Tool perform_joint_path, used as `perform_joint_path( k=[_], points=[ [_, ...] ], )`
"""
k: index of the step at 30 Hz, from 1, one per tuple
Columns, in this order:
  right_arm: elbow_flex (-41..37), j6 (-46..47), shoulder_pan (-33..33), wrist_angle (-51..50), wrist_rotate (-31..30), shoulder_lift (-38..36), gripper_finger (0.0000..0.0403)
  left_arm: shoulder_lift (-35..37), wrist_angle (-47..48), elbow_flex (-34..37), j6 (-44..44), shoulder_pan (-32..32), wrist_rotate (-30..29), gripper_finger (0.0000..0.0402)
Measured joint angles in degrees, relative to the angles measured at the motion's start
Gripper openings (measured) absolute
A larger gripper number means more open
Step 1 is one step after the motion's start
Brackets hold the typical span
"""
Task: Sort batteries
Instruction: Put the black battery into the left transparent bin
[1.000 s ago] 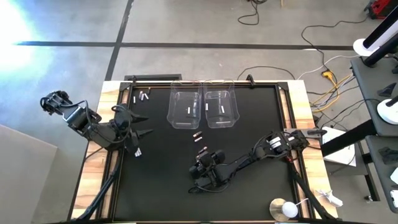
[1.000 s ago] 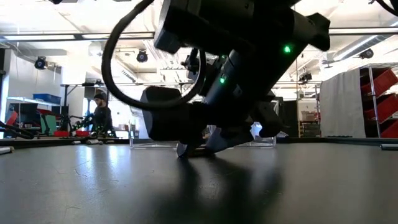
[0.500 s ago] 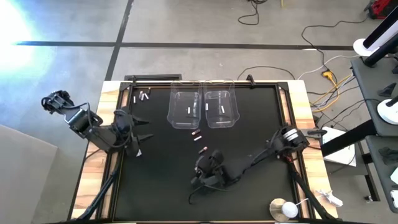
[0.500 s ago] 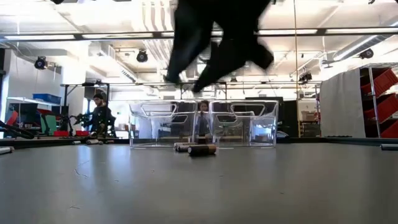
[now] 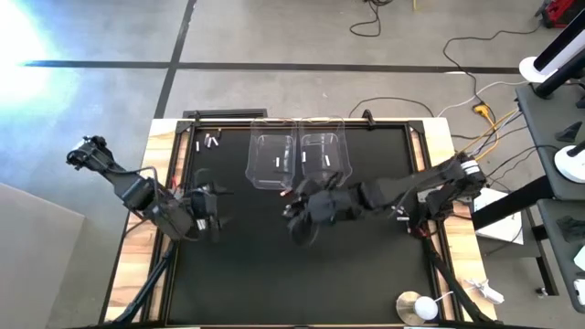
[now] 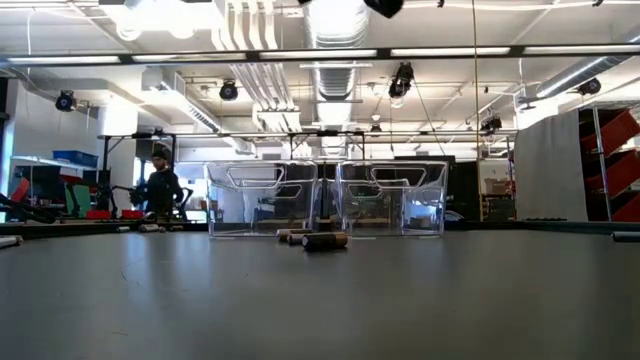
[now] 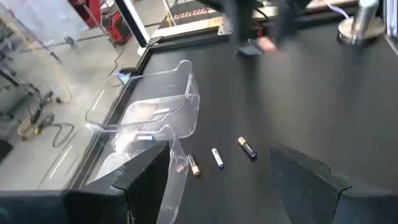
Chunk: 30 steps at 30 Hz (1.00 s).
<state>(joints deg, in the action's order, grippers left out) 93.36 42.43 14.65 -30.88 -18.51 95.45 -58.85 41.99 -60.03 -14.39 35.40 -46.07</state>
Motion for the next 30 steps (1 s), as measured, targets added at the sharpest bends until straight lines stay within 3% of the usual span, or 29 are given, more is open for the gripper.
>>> perform_joint_path(
  k=[4, 9, 20, 30],
  points=[
    [0.00, -0.90, -3.40, 6.26, 6.69, -2.18, 0.0189, -2.35, -4.61, 0.00, 4.07, -0.07, -2.91, 0.0252],
    [-0.02, 1.17, -5.21, 15.69, 11.49, -2.35, 0.0190, -3.69, -18.71, 0.00, 13.79, -0.23, -6.04, 0.0258],
    [-0.07, 12.19, -5.30, 27.00, 12.47, -1.52, 0.0189, -6.12, -42.08, -0.04, 27.19, -1.84, -5.99, 0.0263],
    [-0.04, 15.53, -5.28, 30.24, 12.01, -1.49, 0.0191, -9.23, -51.90, -0.04, 28.71, -3.44, -5.59, 0.0243]
  ],
)
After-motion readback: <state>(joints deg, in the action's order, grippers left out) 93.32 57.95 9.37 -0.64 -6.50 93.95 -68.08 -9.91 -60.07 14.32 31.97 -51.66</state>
